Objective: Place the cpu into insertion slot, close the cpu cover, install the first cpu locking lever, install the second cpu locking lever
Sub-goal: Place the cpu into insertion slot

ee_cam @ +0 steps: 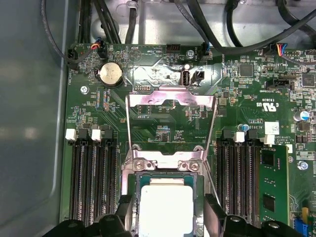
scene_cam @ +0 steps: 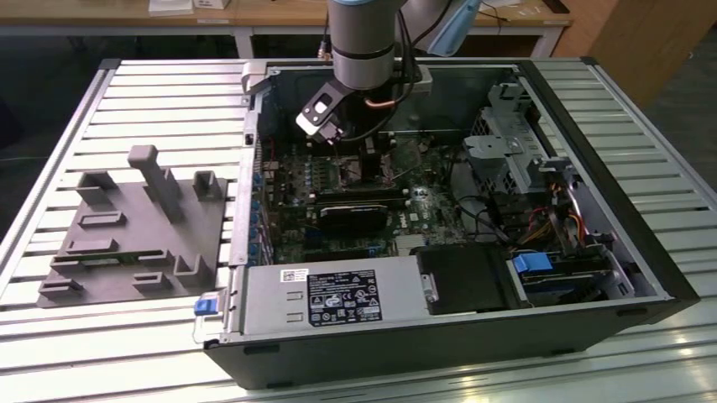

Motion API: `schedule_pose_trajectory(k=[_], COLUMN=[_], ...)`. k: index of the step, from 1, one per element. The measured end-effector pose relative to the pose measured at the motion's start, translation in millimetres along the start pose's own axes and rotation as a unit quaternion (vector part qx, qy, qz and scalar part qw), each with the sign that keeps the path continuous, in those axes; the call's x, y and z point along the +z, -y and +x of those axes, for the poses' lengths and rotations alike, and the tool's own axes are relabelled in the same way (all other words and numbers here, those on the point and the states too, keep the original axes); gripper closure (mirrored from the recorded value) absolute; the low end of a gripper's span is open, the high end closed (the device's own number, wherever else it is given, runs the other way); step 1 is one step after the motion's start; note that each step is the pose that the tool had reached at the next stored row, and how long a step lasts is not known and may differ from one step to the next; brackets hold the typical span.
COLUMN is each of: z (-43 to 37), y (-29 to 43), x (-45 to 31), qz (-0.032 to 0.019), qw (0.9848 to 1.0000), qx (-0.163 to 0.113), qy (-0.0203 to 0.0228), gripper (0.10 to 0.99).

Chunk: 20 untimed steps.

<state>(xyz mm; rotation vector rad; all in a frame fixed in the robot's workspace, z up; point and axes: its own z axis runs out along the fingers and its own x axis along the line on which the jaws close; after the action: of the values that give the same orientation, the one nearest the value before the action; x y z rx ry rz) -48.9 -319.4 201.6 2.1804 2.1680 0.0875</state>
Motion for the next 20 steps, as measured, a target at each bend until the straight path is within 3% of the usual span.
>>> schedule_pose_trajectory(k=[4, 8, 9, 11, 12, 14, 15, 17, 20], z=[0.0, 0.0, 0.0, 0.0, 0.0, 0.0, 0.0, -0.1, -0.1], y=[0.0, 0.0, 0.0, 0.0, 0.0, 0.0, 0.0, 0.0, 0.0], x=[-0.1, -0.2, -0.3, -0.3, -0.3, -0.4, -0.4, -0.4, -0.4], qz=[0.0, 0.0, 0.0, 0.0, 0.0, 0.0, 0.0, 0.0, 0.0], qw=[1.0, 1.0, 1.0, 1.0, 1.0, 1.0, 1.0, 1.0, 1.0], qx=[0.0, 0.0, 0.0, 0.0, 0.0, 0.0, 0.0, 0.0, 0.0], qy=[0.0, 0.0, 0.0, 0.0, 0.0, 0.0, 0.0, 0.0001, 0.0], gripper=[0.424, 0.608, 0.608, 0.725, 0.725, 0.843, 0.843, 0.961, 0.984])
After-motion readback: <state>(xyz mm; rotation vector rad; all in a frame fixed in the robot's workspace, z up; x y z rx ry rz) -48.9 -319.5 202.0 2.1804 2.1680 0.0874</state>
